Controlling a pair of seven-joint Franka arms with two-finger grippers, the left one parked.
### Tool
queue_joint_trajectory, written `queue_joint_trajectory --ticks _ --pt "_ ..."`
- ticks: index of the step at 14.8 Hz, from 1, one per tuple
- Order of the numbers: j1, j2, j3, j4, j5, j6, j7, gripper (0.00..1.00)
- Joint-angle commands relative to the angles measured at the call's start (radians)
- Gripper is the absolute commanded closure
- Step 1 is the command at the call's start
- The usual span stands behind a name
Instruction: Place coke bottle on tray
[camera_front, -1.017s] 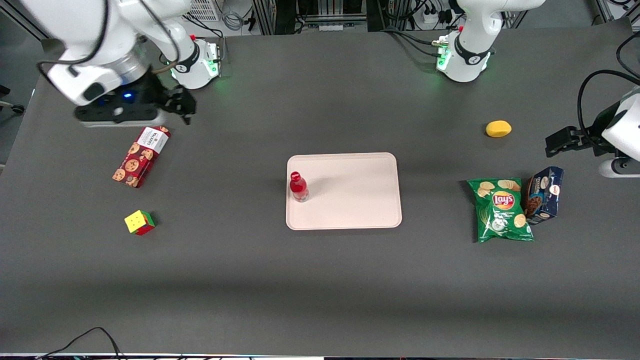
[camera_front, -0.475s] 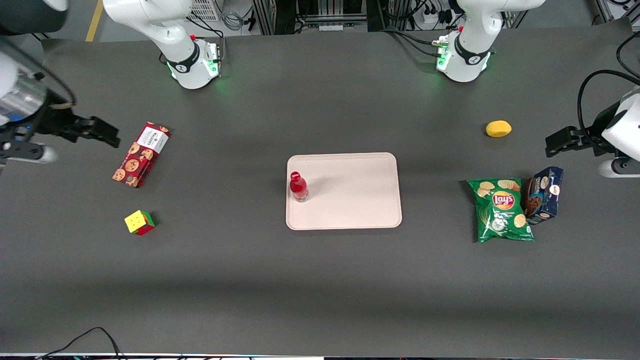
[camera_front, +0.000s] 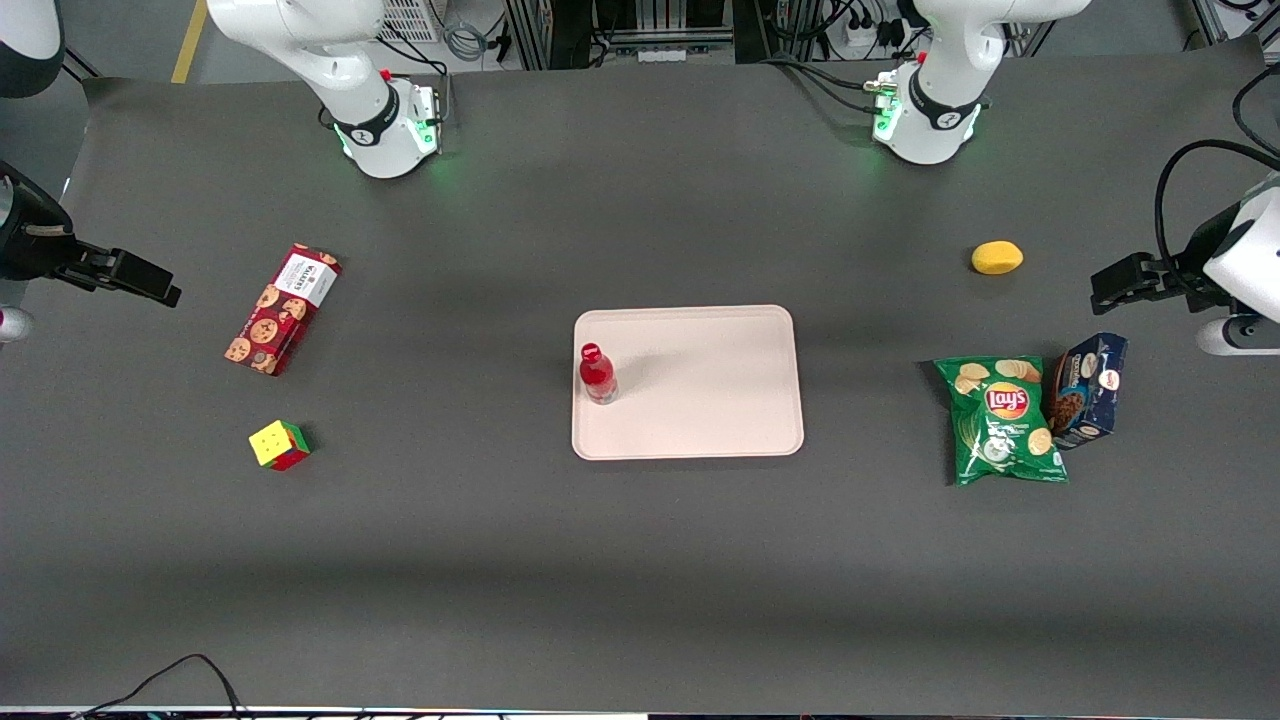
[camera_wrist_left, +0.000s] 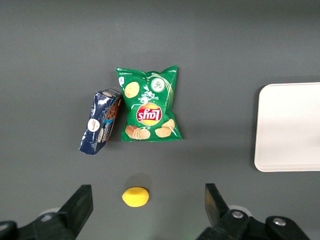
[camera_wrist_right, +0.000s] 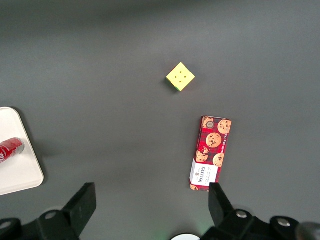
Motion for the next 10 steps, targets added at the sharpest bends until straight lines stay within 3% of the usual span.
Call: queue_joint_trajectory --ticks 1,10 --pt "-0.01 -0.005 -0.006 0.01 -0.016 0.002 -0.007 0.0" --pt "-0.056 0.012 -0.046 0.013 -0.017 0.004 -0.018 0.0"
